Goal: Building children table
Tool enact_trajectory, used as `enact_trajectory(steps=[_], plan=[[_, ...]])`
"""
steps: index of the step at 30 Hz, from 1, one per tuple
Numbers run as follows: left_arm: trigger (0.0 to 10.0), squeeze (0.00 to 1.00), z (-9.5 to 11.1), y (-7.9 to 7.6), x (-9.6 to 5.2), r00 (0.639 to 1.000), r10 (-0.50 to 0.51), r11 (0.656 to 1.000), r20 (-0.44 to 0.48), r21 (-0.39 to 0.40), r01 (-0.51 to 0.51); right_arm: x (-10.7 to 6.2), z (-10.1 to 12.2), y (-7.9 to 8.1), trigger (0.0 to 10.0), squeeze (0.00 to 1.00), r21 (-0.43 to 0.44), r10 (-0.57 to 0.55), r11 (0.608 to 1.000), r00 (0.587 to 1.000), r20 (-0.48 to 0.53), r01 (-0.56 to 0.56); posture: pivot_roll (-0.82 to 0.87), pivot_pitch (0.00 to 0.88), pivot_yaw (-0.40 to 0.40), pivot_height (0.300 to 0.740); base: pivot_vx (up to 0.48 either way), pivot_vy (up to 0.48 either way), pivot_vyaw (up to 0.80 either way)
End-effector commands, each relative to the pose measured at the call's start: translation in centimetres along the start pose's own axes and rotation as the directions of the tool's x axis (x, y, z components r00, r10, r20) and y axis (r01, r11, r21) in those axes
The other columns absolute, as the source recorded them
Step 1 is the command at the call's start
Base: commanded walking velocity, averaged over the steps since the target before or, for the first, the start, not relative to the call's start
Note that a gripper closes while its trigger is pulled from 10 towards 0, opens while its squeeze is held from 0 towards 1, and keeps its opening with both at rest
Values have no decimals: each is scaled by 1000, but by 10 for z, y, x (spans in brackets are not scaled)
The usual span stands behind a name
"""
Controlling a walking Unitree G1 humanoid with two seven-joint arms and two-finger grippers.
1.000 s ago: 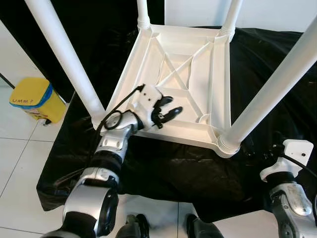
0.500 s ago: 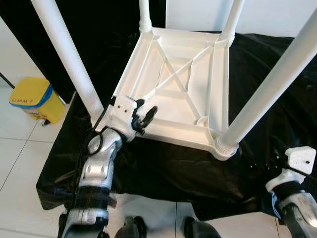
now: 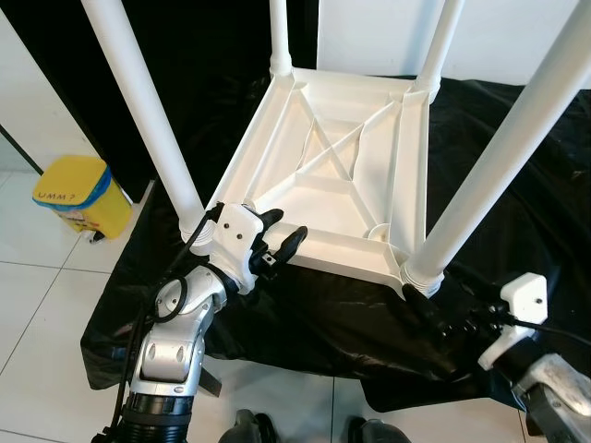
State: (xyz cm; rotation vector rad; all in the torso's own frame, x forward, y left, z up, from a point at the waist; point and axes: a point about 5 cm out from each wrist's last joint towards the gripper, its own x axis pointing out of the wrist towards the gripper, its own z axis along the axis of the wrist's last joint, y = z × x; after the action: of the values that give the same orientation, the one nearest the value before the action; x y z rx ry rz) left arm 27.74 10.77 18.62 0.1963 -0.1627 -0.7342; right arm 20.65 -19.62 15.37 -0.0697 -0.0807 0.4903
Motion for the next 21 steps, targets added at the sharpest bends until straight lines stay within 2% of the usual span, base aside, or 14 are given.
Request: enact_trajectory(steps=[1,3,7,9,16,17,18,19,20,21], plan=[[10000,0,-1,-10,-1,995,-98,995,-22,0,98,9,-1,3,10000,0,-7,27,1000,1000,16,-26,-118,80,26,740,0,0,0],[10000,0,0,-17,0,991,-130,991,-22,7,130,22,-2,2,10000,0,-9,24,1000,999,33,-24,-116,74,24,740,0,0,0],[10000,0,2,-22,2,988,-152,988,-18,-2,152,33,-4,4,10000,0,-18,34,999,999,40,-33,-111,68,28,740,0,0,0],[10000,0,3,-34,6,980,-196,981,-19,-1,196,46,-7,3,10000,0,-16,31,999,998,51,-30,-109,61,29,740,0,0,0],[10000,0,1,-48,11,970,-242,970,-21,-39,241,54,-14,2,10000,0,-48,49,998,999,15,-49,-115,48,28,740,0,0,0],[10000,0,0,-52,12,966,-256,966,-24,-45,255,54,-15,0,8667,0,-51,49,998,999,11,-49,-119,44,28,740,0,0,0],[10000,0,-1,-55,12,962,-272,962,-27,-49,270,55,-16,-2,3490,0,-52,47,998,999,4,-47,-120,44,28,740,0,0,0],[10000,0,-2,-56,12,960,-280,959,-30,-50,278,54,-17,-4,1725,0,-56,44,997,999,-3,-44,-122,43,26,740,0,0,0],[10000,0,-3,-57,13,958,-285,958,-33,-51,283,54,-18,-6,1255,0,-62,40,997,999,-10,-40,-122,41,25,740,0,0,0],[10000,0,-4,-59,13,956,-292,956,-40,-53,290,54,-20,-8,78,0,-61,33,998,999,-17,-34,-125,40,24,740,0,0,0]])
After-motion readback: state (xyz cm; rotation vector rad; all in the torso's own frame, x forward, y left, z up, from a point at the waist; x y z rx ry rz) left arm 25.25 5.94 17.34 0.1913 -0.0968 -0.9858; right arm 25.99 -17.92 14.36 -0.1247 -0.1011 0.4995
